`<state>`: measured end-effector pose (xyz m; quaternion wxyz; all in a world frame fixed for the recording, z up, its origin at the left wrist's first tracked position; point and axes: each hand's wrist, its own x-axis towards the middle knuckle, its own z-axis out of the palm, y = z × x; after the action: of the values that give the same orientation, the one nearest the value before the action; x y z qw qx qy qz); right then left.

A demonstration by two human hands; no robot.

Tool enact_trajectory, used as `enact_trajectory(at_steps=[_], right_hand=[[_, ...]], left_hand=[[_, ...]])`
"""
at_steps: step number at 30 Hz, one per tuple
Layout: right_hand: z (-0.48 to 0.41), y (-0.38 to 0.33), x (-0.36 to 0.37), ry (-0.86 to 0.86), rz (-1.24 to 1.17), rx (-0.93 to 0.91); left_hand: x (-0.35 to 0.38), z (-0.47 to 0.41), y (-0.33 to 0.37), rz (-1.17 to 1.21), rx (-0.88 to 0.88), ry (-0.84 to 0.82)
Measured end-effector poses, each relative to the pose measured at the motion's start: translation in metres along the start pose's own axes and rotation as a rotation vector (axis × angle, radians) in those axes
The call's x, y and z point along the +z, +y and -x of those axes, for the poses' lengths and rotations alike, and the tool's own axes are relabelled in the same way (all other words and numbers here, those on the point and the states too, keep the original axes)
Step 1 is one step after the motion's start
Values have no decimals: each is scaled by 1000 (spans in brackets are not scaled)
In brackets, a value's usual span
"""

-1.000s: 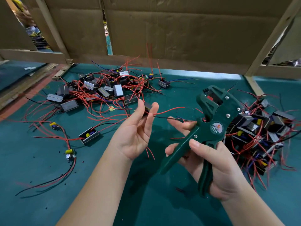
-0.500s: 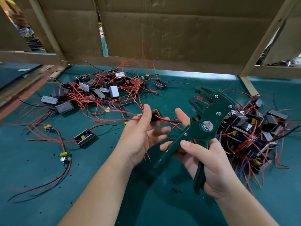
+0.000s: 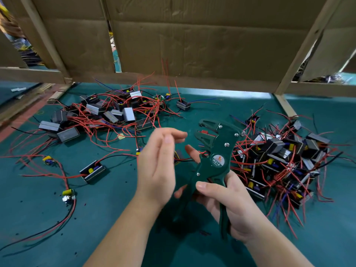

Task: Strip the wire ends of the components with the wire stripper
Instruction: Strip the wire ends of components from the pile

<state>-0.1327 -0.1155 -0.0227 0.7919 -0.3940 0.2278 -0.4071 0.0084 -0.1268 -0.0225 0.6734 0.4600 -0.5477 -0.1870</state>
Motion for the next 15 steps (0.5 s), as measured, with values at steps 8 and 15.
enact_trajectory(at_steps=[8,15], right_hand=[[0,-4,-4,-5,150,-60],[1,-6,-9,11,147,-74]], left_hand=[[-4,-4,-11,-193,-30,-363],[-11,-6,-11,-444,-55,-487]])
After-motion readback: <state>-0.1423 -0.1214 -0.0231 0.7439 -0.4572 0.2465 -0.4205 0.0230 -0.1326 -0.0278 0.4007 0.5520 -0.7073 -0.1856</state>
